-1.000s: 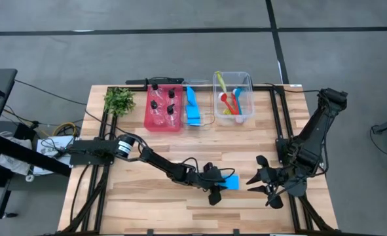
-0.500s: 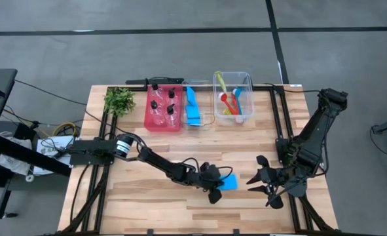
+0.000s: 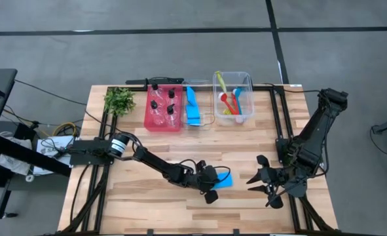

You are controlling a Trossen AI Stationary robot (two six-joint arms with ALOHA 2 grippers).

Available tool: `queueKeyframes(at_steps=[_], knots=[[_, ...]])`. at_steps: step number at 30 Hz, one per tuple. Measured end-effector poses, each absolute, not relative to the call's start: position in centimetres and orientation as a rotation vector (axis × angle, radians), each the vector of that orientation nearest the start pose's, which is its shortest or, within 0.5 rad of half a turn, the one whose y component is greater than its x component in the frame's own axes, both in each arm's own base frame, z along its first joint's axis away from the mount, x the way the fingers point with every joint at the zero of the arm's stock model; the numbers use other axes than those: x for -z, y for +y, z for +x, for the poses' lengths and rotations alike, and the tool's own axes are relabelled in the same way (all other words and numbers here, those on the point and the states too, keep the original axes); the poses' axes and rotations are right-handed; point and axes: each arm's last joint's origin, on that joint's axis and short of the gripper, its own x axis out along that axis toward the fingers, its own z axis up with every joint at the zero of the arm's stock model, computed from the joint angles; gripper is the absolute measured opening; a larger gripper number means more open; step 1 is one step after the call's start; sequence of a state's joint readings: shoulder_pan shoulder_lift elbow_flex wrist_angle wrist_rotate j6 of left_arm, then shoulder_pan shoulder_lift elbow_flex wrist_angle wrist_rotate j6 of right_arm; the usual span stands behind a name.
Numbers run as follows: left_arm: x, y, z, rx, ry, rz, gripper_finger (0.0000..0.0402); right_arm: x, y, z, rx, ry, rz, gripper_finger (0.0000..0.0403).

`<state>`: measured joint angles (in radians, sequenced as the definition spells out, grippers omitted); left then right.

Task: Pick & Place Kitchen Sink Supplies
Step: Put the blue sponge into the transparent bin

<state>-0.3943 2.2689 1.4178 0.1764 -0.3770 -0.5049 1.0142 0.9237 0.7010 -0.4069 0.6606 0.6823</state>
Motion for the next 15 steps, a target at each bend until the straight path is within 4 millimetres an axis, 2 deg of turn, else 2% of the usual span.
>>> queueKeyframes(at_steps=[7, 15], knots=[[-10.5, -17.6, 43.7, -0.132, 0.592, -0.237, 0.0002, -26.5, 14.8, 11.4, -0.162, 0.501, 0.204, 0.0102], [-13.9, -18.4, 43.1, -0.169, 0.51, -0.171, 0.0002, -26.5, 14.8, 11.3, -0.158, 0.505, 0.215, 0.0102]])
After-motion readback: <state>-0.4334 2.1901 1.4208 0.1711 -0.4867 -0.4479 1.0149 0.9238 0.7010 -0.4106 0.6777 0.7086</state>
